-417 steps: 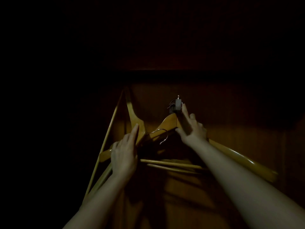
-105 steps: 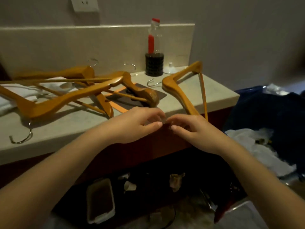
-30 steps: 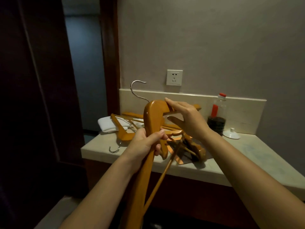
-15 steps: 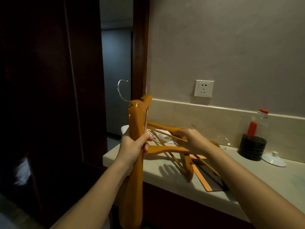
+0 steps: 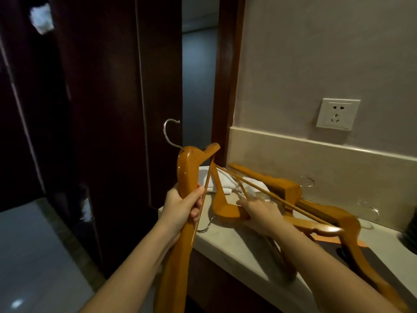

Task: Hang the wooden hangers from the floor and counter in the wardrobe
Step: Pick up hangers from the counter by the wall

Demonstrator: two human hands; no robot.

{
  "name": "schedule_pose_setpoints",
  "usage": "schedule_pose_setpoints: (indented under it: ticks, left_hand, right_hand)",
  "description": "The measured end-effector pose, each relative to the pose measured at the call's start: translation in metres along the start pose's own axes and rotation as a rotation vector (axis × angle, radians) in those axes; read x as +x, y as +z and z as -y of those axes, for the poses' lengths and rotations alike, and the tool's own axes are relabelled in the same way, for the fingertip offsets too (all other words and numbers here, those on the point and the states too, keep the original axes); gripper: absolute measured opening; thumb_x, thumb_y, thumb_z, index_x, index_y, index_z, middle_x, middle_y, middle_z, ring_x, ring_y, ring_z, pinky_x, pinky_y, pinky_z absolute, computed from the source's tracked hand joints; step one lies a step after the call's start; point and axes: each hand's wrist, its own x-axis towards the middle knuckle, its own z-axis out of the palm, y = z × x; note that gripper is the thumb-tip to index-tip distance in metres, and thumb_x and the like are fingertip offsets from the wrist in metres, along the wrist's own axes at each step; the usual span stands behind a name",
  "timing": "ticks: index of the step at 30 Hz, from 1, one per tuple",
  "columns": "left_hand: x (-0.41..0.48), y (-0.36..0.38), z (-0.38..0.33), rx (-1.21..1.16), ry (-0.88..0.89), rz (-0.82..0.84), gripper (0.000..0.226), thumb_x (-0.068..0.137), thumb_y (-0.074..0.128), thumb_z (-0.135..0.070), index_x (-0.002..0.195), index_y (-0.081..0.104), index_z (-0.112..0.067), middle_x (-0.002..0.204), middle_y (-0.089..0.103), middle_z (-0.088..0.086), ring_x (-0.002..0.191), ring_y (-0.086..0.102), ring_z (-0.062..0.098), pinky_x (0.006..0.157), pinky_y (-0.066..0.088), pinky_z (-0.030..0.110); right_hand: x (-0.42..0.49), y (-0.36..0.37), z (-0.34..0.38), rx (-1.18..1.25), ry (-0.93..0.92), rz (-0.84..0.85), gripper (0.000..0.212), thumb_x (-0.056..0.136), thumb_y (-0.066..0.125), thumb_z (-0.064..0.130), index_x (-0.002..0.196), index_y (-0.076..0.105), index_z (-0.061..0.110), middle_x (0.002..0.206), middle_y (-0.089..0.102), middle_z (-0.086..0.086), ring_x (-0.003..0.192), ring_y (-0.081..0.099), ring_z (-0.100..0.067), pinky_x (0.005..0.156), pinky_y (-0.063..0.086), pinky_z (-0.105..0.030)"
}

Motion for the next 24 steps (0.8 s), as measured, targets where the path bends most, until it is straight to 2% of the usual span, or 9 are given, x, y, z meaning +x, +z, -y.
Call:
schedule_pose_setpoints:
  ticks: [4,8,12,15,19,21,24]
  left_hand:
    - [0.003,0.005,-0.002,0.021,0.031,-0.029,0.012,0.091,0.055,-0.019,0.083,0.059,-0.011,0.054,0.055,-0.003,0.041,0.047,0.007,0.041,0.042,0.018]
    - [0.006,0.008,-0.011,0.021,0.075,-0.047,0.009,0.091,0.054,-0.017,0.087,0.059,-0.012,0.054,0.054,-0.004,0.041,0.046,0.007,0.041,0.042,0.018]
    - [0.008,0.007,-0.022,-0.012,0.120,-0.059,0.005,0.091,0.054,-0.017,0.091,0.059,-0.013,0.055,0.053,-0.003,0.040,0.045,0.007,0.040,0.040,0.018]
    - [0.007,0.006,-0.027,0.000,0.149,-0.052,0.005,0.091,0.055,-0.016,0.090,0.058,-0.013,0.055,0.054,-0.003,0.040,0.044,0.008,0.040,0.040,0.019]
    - [0.003,0.004,-0.031,-0.014,0.138,-0.075,0.007,0.091,0.055,-0.017,0.088,0.059,-0.012,0.056,0.053,-0.001,0.039,0.044,0.008,0.039,0.039,0.019]
    - [-0.001,0.004,-0.034,-0.026,0.137,-0.088,0.012,0.091,0.055,-0.019,0.083,0.058,-0.011,0.056,0.051,0.001,0.038,0.043,0.008,0.038,0.039,0.019]
    - [-0.008,0.001,-0.040,-0.029,0.121,-0.129,0.021,0.091,0.055,-0.024,0.077,0.057,-0.009,0.053,0.050,0.003,0.036,0.042,0.010,0.037,0.037,0.019]
  right_hand:
    - [0.005,0.003,-0.008,0.033,-0.027,-0.107,0.037,0.094,0.049,0.035,0.129,0.041,0.030,0.124,0.056,-0.001,0.109,0.060,-0.017,0.084,0.053,-0.026]
    - [0.007,-0.013,-0.017,0.040,-0.003,-0.173,0.049,0.095,0.048,0.033,0.140,0.030,0.028,0.124,0.057,0.000,0.100,0.063,-0.016,0.075,0.057,-0.026]
    - [0.002,-0.028,-0.028,0.110,0.080,-0.209,0.035,0.096,0.047,0.032,0.129,0.039,0.030,0.096,0.059,0.008,0.077,0.062,-0.009,0.060,0.055,-0.022]
    - [-0.002,-0.046,-0.034,0.226,0.163,-0.299,0.024,0.096,0.046,0.028,0.120,0.045,0.028,0.095,0.059,0.006,0.077,0.059,-0.009,0.066,0.054,-0.023]
    - [-0.005,-0.071,-0.028,0.298,0.163,-0.457,0.030,0.096,0.047,0.027,0.126,0.044,0.025,0.098,0.059,0.004,0.080,0.058,-0.012,0.067,0.049,-0.024]
    - [-0.007,-0.083,-0.022,0.361,0.144,-0.561,0.032,0.095,0.048,0.029,0.127,0.044,0.027,0.092,0.057,0.008,0.078,0.056,-0.011,0.067,0.046,-0.025]
    - [-0.011,-0.104,-0.011,0.537,0.088,-0.620,0.034,0.093,0.053,0.026,0.126,0.047,0.029,0.078,0.054,0.012,0.070,0.055,-0.011,0.068,0.050,-0.032]
